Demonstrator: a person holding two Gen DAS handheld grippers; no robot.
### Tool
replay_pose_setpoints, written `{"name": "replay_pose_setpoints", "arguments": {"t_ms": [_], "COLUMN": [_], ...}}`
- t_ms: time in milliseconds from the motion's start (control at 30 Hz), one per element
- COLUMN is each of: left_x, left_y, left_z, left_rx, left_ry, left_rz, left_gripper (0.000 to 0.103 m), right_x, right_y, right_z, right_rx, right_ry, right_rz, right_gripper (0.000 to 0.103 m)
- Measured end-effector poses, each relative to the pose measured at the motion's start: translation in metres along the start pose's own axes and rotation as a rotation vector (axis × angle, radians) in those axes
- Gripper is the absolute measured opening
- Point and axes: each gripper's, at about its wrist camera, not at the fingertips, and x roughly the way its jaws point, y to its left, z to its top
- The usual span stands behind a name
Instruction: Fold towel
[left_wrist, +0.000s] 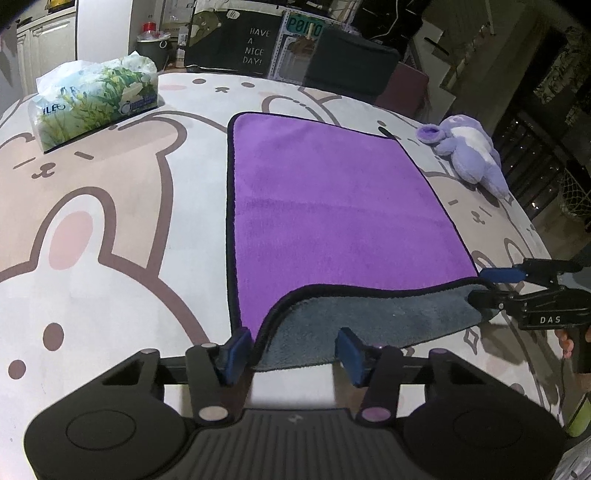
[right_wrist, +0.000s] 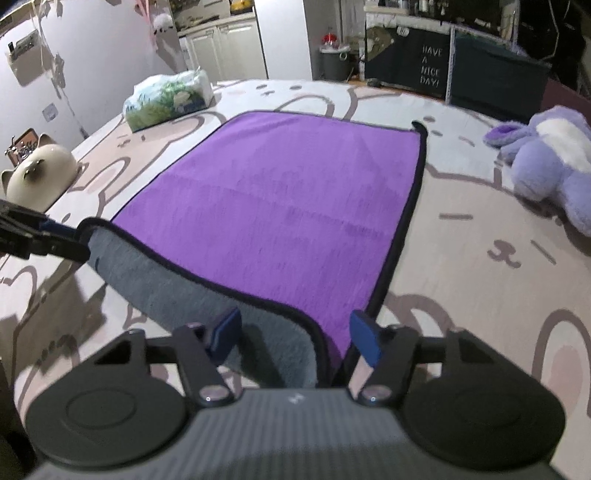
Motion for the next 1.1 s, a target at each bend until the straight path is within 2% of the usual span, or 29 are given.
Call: {"name": "replay_pose_setpoints", "arguments": {"t_ms": [167,333,433,567,733,867,1100], "left_x": [-0.001,-0.002,-0.002,0.0,0.003,0.004,-0.008], "left_y": [0.001,0.001,-0.001,-0.002,-0.001,0.001,-0.003], "left_z": [0.003,0.004,0.005,0.005,0.006,0.01,0.024], "left_rx": [0.02,0.062,0.109,0.129,0.135,0.14,0.157], "left_ry": [-0.012,-0.024,-0.028,-0.01,0.01,0.011,-0.057], "left_rz": [0.011,0.02,0.02,0.011,0.029,0.052,0.066], "left_gripper": [0.051,0.051,0.048,0.034,0.01,0.005,0.005], "right_x": [0.001,-0.002,-0.004,-0.007,-0.009,-0.013,-0.029], "right_y": [-0.002,-0.005,-0.007,-0.006,-0.005,-0.005,-0.006], "right_z": [-0.003,-0.004,-0.007,-0.009,-0.01,-0.009,0.0], "right_rx": [0.016,0.028,0.025,0.018,0.009,0.008,0.026], "right_ry": [0.041,0.067,0.077,0.085,0.091,0.078,0.003], "right_rz": [0.014,0.013,0.008,0.003,-0.002,-0.007,-0.025], "right_gripper": [0.055,0.028,0.018,0.012,0.007,0.006,0.006]}}
